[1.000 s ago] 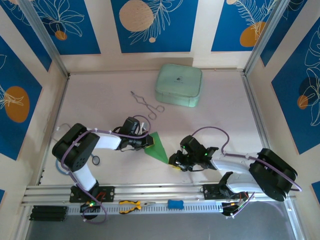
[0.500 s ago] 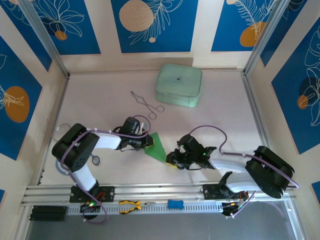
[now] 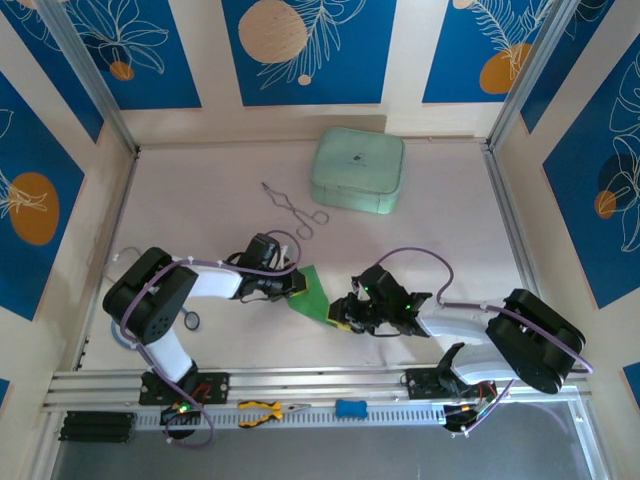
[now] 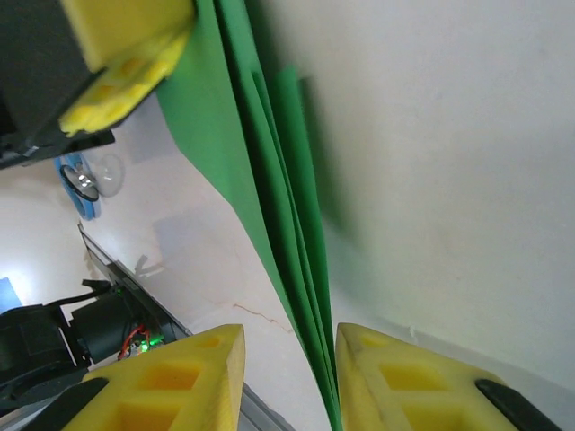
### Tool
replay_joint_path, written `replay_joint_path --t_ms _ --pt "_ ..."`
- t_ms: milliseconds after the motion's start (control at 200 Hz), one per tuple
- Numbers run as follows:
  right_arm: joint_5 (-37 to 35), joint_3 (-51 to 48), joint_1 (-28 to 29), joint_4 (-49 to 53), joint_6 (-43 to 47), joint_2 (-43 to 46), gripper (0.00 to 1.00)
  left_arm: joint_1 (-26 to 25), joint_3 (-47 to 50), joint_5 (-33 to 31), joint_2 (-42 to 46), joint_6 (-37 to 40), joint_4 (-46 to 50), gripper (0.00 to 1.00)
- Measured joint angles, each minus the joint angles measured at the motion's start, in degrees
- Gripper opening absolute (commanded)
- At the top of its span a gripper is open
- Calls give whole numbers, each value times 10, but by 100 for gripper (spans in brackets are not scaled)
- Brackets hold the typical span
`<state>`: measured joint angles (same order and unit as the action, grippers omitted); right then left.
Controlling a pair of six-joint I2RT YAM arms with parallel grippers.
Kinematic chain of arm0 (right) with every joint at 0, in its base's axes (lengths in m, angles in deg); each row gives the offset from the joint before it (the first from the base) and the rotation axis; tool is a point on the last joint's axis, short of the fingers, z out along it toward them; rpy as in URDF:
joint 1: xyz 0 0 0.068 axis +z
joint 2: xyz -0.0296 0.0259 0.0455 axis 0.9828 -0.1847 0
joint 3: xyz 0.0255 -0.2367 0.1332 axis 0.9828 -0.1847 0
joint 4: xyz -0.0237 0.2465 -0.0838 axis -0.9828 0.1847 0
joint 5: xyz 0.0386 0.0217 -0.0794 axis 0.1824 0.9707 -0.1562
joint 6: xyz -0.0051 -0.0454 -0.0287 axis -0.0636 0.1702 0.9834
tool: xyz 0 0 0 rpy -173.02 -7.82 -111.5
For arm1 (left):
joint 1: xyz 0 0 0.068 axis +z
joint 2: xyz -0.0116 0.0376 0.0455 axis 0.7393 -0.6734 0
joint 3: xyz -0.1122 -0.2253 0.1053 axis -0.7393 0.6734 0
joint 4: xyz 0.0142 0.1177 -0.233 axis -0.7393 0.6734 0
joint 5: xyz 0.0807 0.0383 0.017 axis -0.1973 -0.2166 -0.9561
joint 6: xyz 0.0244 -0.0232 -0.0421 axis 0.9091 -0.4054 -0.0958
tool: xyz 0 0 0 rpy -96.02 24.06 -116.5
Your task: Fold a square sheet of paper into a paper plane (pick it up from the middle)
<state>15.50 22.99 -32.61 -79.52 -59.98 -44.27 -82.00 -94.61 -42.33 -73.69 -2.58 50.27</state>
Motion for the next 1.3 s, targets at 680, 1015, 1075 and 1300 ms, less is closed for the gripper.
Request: replay_joint_path --t_ms 680,1015,1075,1300 --pt "34 -4 -15 -41 61 -14 8 0 0 -24 81 0 72 27" --pt "-32 90 -24 193 197 123 7 0 -39 -87 282 18 239 43" --pt "-66 124 -22 241 229 144 6 1 -40 -97 305 25 257 43" --pt "-249 237 38 418 301 166 6 1 -24 -139 382 43 334 48"
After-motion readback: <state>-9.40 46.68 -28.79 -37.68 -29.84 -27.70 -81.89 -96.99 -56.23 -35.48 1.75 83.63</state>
